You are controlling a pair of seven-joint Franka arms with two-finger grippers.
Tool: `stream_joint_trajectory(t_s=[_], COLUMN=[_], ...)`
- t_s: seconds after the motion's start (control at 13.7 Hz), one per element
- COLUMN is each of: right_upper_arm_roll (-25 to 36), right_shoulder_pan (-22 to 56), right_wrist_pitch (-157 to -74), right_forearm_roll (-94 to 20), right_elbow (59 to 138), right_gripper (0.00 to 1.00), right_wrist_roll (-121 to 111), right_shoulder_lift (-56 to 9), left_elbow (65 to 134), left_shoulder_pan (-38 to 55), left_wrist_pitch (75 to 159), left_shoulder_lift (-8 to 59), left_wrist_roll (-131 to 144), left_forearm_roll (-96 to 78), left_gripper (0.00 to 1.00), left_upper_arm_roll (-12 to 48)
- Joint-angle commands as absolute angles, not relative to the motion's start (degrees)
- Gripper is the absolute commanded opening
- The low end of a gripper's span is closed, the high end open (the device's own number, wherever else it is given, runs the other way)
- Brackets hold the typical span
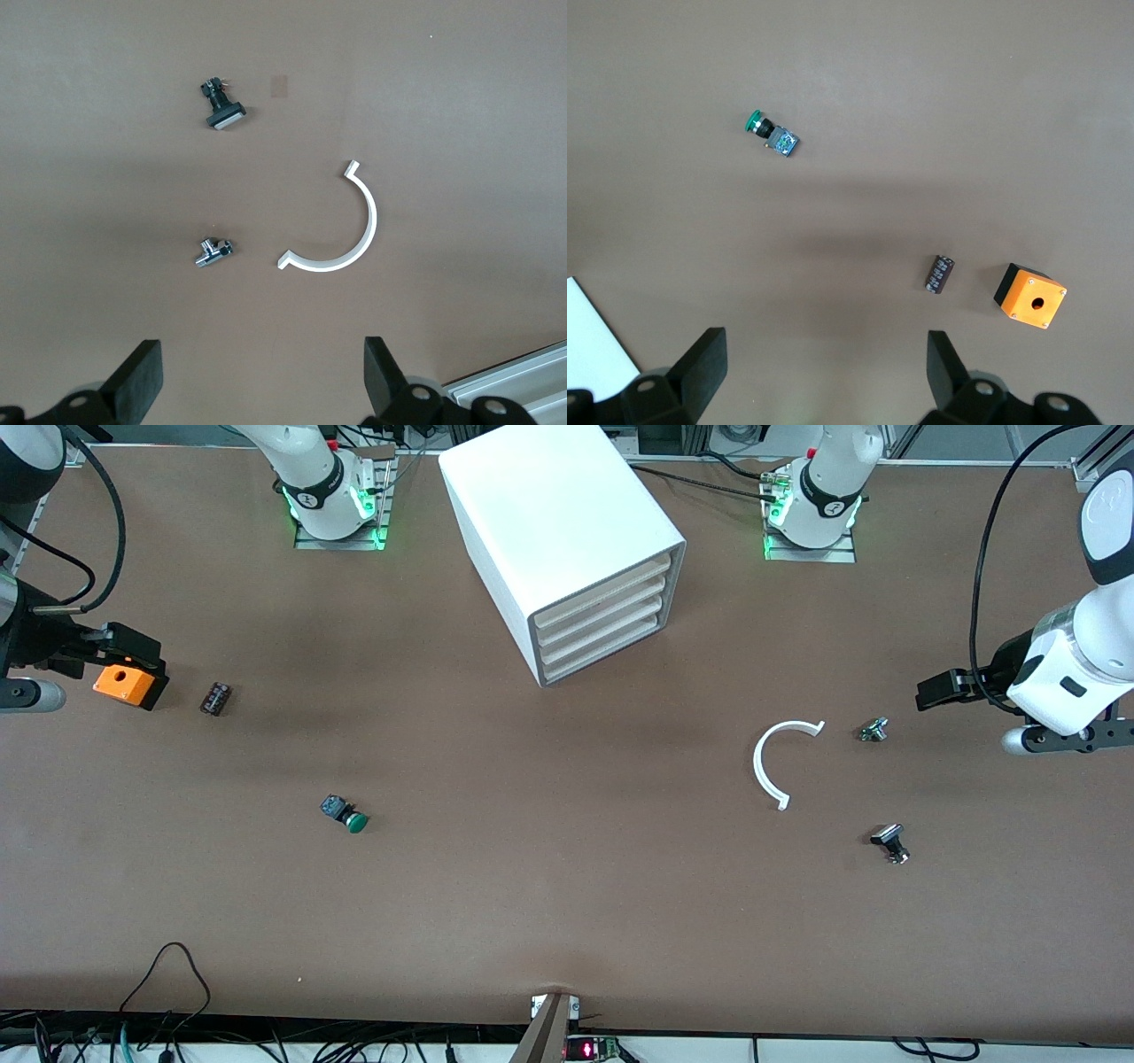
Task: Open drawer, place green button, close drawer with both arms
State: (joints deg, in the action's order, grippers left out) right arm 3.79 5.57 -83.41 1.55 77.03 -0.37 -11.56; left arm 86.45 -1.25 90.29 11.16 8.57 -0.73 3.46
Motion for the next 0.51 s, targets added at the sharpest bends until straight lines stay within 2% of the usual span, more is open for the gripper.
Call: stream_joint_trajectory(t_s=[0.0,0.44], right_upper_arm_roll=[3.8,3.8], right_shoulder_pan=[5.7,5.5], right_wrist_pitch=[-83.1,-83.2], right_forearm_roll=[2.0,2.0], right_elbow=[76.4,76.5], right_gripper=[1.0,1.0], right_wrist_roll=[-0.4,-0.4], right_shoulder_lift=[-11.4,-11.4], left_elbow=[84.4,84.3], left_shoulder_pan=[-1.3,-1.2], left_wrist_pitch=[88.9,88.9], left_shoulder_lift=[12.1,12.1], left_wrist_roll=[7.7,7.8], left_forearm_roll=[-1.1,-0.9], left_gripper=[1.0,1.0], left_upper_arm_roll=[3.6,3.7])
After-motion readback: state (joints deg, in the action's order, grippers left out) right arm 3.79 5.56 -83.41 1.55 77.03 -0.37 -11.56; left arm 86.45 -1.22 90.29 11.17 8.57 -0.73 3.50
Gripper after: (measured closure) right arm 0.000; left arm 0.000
